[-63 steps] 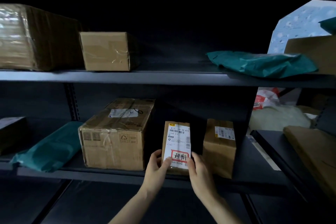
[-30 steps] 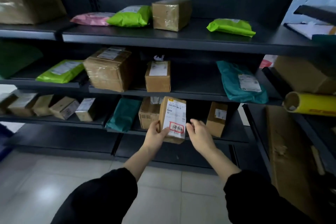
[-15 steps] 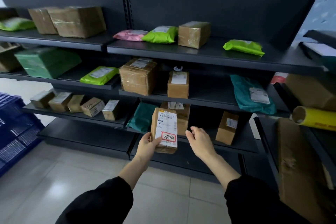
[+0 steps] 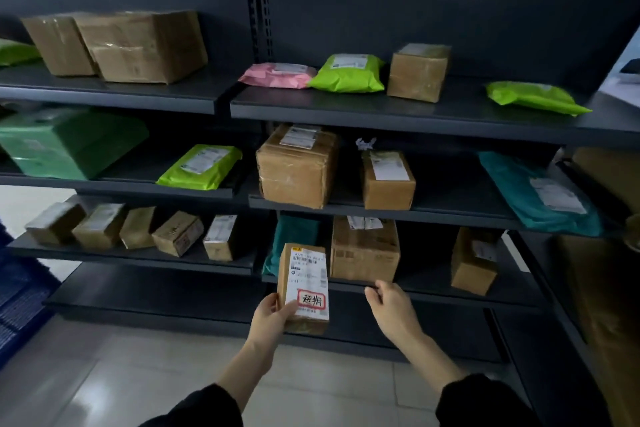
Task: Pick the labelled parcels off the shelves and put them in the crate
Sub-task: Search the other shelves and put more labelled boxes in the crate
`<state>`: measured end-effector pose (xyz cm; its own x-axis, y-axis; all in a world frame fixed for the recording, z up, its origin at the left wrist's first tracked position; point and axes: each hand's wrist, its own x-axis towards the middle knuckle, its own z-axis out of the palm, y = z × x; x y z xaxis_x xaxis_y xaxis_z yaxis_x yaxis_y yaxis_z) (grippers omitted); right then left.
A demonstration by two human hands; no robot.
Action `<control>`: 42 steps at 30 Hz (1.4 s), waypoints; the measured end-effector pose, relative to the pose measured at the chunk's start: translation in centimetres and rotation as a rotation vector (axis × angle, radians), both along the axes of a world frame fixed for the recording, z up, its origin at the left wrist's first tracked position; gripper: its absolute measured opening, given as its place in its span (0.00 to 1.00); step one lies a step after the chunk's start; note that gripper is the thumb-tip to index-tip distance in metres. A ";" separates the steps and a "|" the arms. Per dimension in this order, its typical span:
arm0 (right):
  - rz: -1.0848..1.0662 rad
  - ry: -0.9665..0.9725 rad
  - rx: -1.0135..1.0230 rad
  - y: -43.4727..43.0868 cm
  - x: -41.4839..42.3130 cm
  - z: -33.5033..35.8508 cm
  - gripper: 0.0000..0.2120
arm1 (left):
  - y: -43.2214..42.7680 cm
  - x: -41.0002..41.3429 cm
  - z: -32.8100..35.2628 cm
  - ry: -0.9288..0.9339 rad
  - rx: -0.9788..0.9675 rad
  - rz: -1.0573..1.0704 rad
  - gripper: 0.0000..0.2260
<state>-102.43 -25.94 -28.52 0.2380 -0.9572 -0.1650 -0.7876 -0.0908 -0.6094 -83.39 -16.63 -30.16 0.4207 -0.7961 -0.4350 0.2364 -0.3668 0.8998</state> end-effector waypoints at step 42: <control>-0.061 0.390 -0.731 -20.3 2.1 -25.6 0.41 | -26.8 9.3 -28.7 0.146 -0.515 -0.013 0.18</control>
